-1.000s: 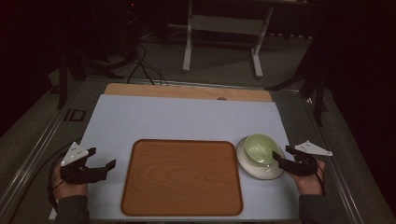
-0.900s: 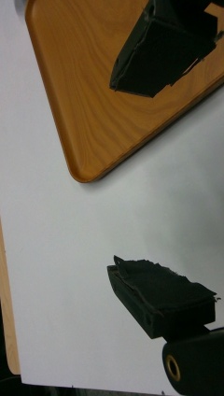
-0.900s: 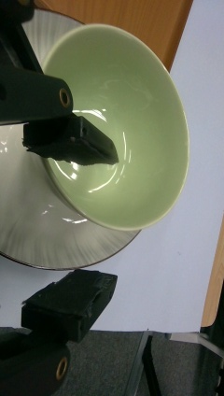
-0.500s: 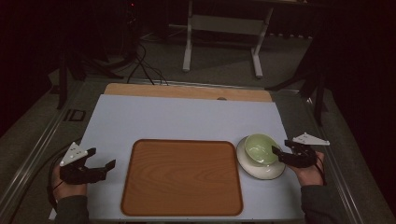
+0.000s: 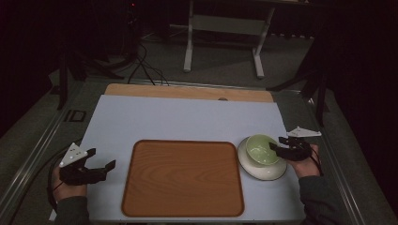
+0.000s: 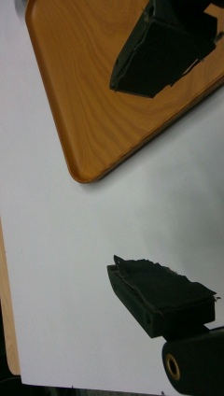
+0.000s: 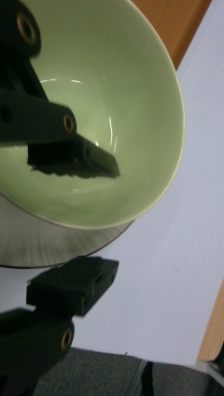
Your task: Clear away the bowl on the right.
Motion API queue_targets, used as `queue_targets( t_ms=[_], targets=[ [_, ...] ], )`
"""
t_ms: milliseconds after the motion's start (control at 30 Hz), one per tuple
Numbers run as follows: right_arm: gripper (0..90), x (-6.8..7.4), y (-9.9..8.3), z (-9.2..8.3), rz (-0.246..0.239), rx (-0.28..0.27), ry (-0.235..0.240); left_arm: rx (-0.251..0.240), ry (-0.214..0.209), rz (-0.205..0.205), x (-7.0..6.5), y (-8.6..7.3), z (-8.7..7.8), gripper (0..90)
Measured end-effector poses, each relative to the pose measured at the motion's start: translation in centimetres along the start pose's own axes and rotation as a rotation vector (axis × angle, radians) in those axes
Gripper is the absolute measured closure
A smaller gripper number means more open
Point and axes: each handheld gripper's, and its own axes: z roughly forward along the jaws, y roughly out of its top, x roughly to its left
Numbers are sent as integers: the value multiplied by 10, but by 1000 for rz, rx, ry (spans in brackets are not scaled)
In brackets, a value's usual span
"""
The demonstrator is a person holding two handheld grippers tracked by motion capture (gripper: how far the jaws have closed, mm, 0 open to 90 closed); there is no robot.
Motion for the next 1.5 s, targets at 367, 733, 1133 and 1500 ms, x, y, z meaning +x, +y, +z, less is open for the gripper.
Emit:
queue_targets(
  t_ms=[367,733,1133,1500],
  targets=[
    [632,-3,-2,12,23,47,33,1,5,2,0,0,0,114],
    [730,-4,1,22,46,111,51,-1,7,3,0,0,0,117],
    [805,-7,3,27,127,183,79,-1,8,4,0,0,-1,119],
    [836,-11,1,25,208,155,114,-5,13,1,0,0,-1,125]
  ],
)
